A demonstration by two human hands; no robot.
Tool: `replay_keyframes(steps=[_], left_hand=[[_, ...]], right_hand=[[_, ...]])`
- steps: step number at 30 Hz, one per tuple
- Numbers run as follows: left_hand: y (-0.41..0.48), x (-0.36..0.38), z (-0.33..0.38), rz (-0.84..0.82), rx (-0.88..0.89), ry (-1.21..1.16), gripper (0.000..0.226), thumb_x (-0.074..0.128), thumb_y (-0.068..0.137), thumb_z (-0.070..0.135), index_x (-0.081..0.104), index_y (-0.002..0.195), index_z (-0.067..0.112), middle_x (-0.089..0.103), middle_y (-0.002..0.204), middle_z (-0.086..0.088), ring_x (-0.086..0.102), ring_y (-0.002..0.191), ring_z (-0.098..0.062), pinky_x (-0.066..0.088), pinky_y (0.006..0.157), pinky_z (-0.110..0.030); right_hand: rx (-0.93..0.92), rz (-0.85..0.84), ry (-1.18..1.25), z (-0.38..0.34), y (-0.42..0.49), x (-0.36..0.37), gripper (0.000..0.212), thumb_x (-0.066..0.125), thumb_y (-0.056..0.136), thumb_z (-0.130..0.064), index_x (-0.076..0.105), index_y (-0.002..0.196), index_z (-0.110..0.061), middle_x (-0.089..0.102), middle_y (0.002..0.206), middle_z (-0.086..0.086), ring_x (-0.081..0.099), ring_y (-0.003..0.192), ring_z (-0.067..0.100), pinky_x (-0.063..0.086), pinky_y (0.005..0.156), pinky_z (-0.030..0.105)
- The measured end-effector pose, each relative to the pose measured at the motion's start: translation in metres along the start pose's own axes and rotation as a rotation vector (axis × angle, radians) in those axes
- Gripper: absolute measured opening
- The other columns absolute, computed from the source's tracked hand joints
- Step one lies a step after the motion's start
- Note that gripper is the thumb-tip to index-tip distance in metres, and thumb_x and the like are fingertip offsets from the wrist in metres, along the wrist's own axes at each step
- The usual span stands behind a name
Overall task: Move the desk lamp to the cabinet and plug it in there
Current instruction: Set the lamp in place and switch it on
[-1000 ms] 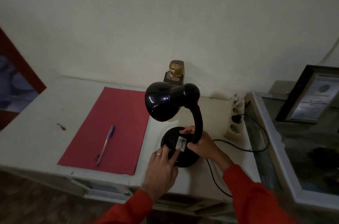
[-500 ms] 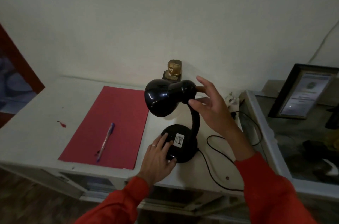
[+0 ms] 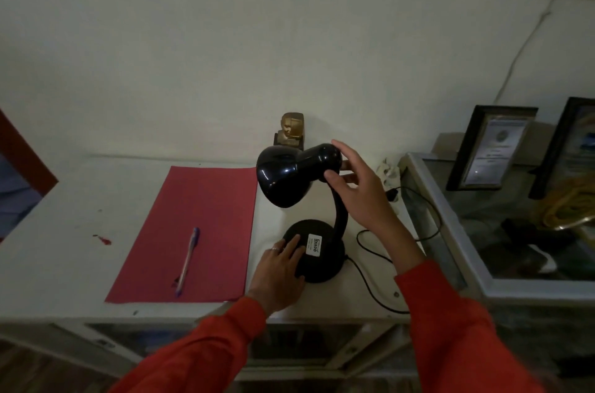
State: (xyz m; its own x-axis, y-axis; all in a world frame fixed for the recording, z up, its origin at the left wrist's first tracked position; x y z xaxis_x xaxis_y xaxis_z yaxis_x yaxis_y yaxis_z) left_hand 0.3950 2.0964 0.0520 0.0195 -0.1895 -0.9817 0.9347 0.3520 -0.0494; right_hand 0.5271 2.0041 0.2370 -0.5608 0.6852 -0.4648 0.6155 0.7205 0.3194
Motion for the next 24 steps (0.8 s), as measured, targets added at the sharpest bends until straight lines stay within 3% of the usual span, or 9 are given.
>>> replay_keyframes(steps=[2,6,8,11,14,17,24], left_hand=[[-0.002,0.002,-0.002,-0.019,0.018,0.026,0.067,0.035,0.088,0.045,0.016,0.147,0.021,0.011,0.160,-0.006,0.022,0.141,-0.034,0.029,0.112,-0.044],[-0.002,0.000,-0.001,-0.021,0.032,0.030,0.069,0.035,0.088,0.041,0.010,0.148,0.018,0.009,0.160,-0.008,0.019,0.142,-0.035,0.027,0.113,-0.045],[-0.005,-0.003,0.002,-0.015,0.031,0.007,0.069,0.037,0.087,0.039,0.013,0.148,0.017,0.012,0.160,-0.009,0.025,0.140,-0.035,0.029,0.111,-0.044],[-0.010,-0.008,0.007,0.063,0.003,-0.022,0.071,0.043,0.078,0.036,0.027,0.144,0.015,0.031,0.154,-0.009,0.047,0.126,-0.034,0.040,0.102,-0.041],[-0.011,-0.009,0.008,0.082,0.016,-0.023,0.071,0.044,0.076,0.035,0.029,0.142,0.014,0.034,0.152,-0.009,0.051,0.121,-0.036,0.041,0.099,-0.041],[-0.009,-0.008,0.006,0.063,0.029,-0.024,0.071,0.044,0.078,0.034,0.025,0.144,0.014,0.028,0.155,-0.008,0.041,0.128,-0.037,0.038,0.099,-0.041],[-0.005,-0.009,0.008,0.057,0.078,-0.053,0.071,0.047,0.079,0.033,0.026,0.144,0.012,0.029,0.154,-0.011,0.035,0.133,-0.036,0.041,0.100,-0.041]], right_hand=[[0.010,0.011,-0.004,0.000,0.000,0.001,0.051,0.056,0.092,-0.029,0.037,0.138,-0.041,0.049,0.124,-0.020,0.048,0.109,-0.007,0.041,0.081,0.006],[0.006,0.022,0.006,0.000,-0.002,0.003,0.051,0.055,0.092,-0.029,0.036,0.137,-0.044,0.046,0.116,-0.033,0.045,0.101,-0.025,0.041,0.074,-0.003],[0.010,0.031,0.006,0.001,-0.003,0.003,0.051,0.055,0.092,-0.029,0.035,0.136,-0.047,0.049,0.118,-0.027,0.049,0.101,-0.018,0.044,0.072,-0.001],[0.010,0.051,0.005,0.004,-0.004,0.004,0.050,0.055,0.093,-0.028,0.033,0.130,-0.054,0.050,0.122,-0.015,0.054,0.097,-0.005,0.047,0.069,0.003],[-0.013,0.081,-0.008,0.006,-0.004,0.004,0.050,0.055,0.093,-0.024,0.036,0.136,-0.043,0.050,0.122,-0.011,0.056,0.097,0.005,0.047,0.070,0.001],[-0.011,0.096,0.000,0.007,-0.004,0.003,0.050,0.054,0.094,-0.020,0.037,0.138,-0.035,0.050,0.126,-0.007,0.054,0.105,0.011,0.045,0.072,-0.001],[0.020,0.138,-0.028,0.008,-0.007,-0.001,0.050,0.055,0.093,-0.023,0.038,0.138,-0.036,0.051,0.118,-0.010,0.056,0.089,-0.002,0.046,0.066,0.001]])
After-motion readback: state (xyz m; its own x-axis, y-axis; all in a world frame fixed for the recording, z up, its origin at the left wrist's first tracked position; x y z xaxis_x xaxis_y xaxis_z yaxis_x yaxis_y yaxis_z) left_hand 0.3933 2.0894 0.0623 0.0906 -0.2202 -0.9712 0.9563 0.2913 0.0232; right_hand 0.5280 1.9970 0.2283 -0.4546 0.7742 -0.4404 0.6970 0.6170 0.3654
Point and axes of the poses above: each hand's wrist, its own y-axis towards the middle knuckle, its own x-axis out of the palm, z = x × y, the point moved 1 cm from there along y, towards the middle knuckle
